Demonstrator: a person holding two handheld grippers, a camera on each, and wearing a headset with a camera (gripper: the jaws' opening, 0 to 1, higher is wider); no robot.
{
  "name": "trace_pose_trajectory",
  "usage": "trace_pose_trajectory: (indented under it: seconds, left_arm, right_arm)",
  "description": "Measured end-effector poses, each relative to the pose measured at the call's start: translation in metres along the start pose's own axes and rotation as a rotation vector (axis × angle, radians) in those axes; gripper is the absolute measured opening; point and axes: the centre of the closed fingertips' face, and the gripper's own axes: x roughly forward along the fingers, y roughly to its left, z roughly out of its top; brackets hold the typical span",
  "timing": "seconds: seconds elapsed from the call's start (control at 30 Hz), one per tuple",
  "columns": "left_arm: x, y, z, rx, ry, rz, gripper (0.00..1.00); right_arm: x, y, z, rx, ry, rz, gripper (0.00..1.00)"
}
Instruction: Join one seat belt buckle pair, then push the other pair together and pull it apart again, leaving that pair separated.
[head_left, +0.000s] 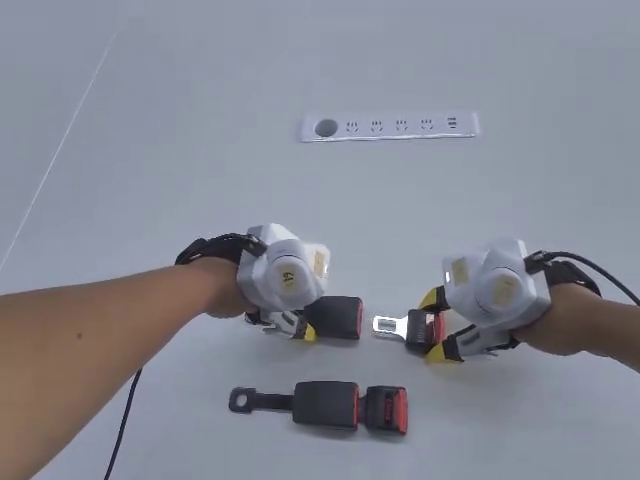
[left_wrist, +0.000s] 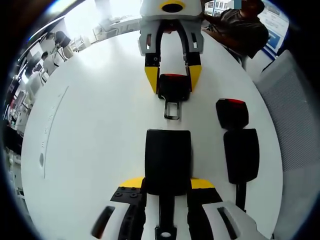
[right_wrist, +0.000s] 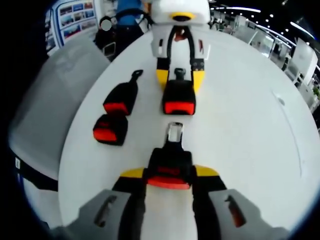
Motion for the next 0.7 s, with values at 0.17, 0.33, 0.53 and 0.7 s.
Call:
trace_pose_trajectory:
  seconds: [0.17,0.33,0.53,0.7]
  left_arm:
    - [0.000,0.001,0.000,-0.004,0.001,0.001,0.32]
    - [0.000,0.001,0.000,-0.007,0.004,0.003,0.32]
    - [0.000,0.001,-0.001,-0.010,0.006,0.004,0.32]
    - [0.000,0.001,-0.001,-0.012,0.003,0.005,0.32]
  right_arm:
    - [-0.006,0.001,-0.010,0.007,0.012,-0.007,0.37]
    - [-0.011,0.003,-0.018,0.010,0.015,-0.011,0.37]
    - [-0.019,0.007,-0.031,0.008,0.028,-0.013,0.37]
    - [-0.025,0.009,-0.041,0.013,0.023,-0.014,0.37]
